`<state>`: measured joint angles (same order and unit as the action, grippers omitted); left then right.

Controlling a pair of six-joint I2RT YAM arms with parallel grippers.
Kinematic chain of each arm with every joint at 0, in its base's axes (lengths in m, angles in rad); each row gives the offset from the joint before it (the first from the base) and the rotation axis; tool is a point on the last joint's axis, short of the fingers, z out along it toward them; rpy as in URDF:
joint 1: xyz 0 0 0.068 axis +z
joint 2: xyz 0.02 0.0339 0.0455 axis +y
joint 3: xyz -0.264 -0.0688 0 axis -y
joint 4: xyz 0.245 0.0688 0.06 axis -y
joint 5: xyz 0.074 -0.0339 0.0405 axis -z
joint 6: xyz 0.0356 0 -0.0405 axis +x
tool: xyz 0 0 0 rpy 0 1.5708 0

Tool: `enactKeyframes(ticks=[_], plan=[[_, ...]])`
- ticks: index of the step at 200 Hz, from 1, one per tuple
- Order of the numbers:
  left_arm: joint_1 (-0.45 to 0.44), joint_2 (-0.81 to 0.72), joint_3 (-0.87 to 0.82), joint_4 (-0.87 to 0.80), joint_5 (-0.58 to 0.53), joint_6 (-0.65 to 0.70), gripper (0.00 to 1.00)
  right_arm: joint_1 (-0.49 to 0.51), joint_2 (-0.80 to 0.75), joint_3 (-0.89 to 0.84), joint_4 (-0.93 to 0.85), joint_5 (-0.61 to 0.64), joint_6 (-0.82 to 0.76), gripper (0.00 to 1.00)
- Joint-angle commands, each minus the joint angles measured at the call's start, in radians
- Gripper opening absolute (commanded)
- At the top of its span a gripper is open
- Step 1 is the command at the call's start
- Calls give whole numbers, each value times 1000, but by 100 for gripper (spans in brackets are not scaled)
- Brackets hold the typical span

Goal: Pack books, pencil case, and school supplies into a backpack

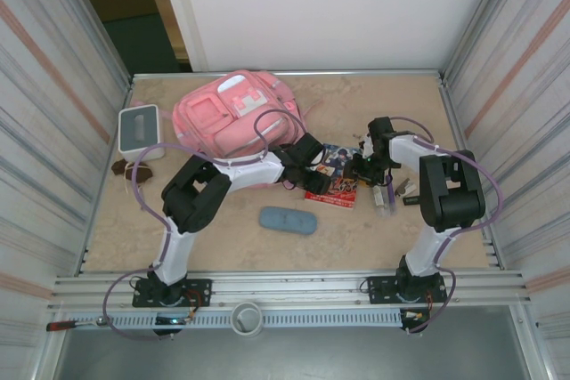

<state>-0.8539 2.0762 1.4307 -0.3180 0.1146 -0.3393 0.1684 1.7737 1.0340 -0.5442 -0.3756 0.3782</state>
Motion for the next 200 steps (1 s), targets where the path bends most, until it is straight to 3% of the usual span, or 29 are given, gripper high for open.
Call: enactKeyframes(ticks=[1,28,63,96,144,200], plan=[[0,13,11,1,50,-10,64,10,-36,-27,72,-102,26,36],[0,13,15,7,72,-10,64,5,-75,-49,108,-131,39,26],[1,13,16,7,82,-6,64,-13,-115,-74,113,-126,31,0],[4,-59,-35,63,86,-3,66,-61,-186,-86,114,-166,37,0],[22,-301,-198,244,148,-6,71,-104,-296,-72,191,-370,135,0],[197,-554,-380,401,342,-129,74,-116,-454,-7,219,-455,231,0]])
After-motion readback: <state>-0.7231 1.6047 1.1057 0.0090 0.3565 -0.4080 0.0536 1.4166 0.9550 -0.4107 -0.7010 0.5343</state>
